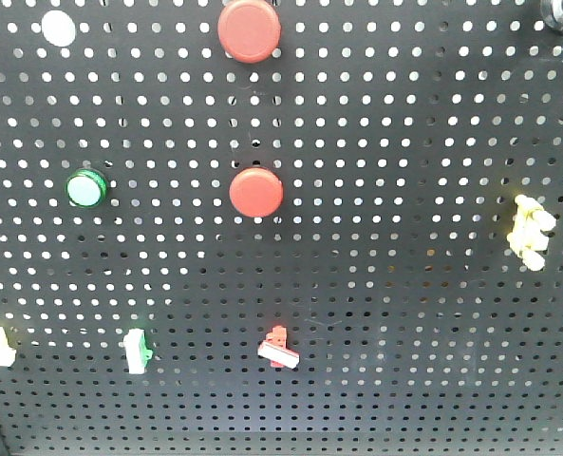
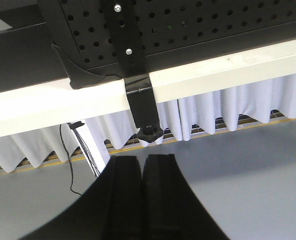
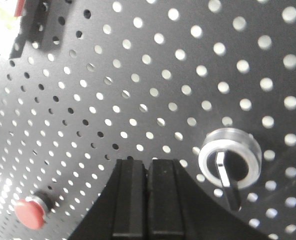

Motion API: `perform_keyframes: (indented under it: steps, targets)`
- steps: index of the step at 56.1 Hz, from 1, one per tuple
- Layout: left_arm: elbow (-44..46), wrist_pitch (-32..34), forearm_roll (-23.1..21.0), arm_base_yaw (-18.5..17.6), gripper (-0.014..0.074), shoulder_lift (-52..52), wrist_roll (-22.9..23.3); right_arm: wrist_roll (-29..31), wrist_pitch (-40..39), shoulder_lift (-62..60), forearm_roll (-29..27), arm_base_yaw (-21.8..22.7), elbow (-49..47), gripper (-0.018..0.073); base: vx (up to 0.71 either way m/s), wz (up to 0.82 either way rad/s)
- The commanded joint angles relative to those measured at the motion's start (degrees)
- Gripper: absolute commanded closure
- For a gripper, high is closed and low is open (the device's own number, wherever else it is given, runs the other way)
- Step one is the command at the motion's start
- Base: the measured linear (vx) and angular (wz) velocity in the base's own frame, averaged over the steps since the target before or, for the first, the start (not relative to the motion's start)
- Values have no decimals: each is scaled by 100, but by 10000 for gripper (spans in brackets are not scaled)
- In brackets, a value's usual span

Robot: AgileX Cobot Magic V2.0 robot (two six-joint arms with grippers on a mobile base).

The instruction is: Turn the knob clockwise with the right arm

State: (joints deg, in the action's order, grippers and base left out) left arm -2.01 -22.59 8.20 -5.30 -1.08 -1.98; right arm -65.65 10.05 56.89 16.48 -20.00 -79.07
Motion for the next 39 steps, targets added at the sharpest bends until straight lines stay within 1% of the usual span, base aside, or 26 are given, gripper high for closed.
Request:
perform_keyframes:
  steps: [1,5,7,10,12,15,17,18,21,23,26,31,39]
  targets:
    - [-47,444,0,-8,603,-61,62,675,-378,-228,603,20,-166,568,0,0]
    - [-47,444,0,-8,603,-61,62,1341,-80,-401,1148,20,-166,568,0,0]
    - [-47,444,0,-8,603,-61,62,1799,148,-546,1471,20,-166,568,0,0]
    - [-47,444,0,-8,603,-61,62,2343,554,-731,1740,20,-166,568,0,0]
    - [-47,444,0,-8,603,-61,62,2819,981,-887,1875,20,-166,568,0,0]
    - [-47,444,0,-8,603,-61,62,3391,1545,-1094,1910,20,-160,568,0,0]
    - [-47,444,0,-8,603,-61,62,3965,2096,-1218,1904,20,-144,568,0,0]
    - [-47,444,0,-8,603,-61,62,4048,2173,-1267,1878,20,-138,568,0,0]
    - [-47,444,0,-8,603,-61,62,4645,2632,-1460,1724,20,-54,568,0,0]
    - [-47,444,0,-8,603,-61,62,4964,2750,-1605,1590,20,72,568,0,0]
    - [-47,444,0,-8,603,-61,62,5340,2749,-1851,1389,20,378,568,0,0]
    - [-47,444,0,-8,603,-61,62,5758,2535,-2364,1144,20,949,568,0,0]
    - [-47,444,0,-8,603,-61,62,5907,2242,-2962,1123,20,1796,568,0,0]
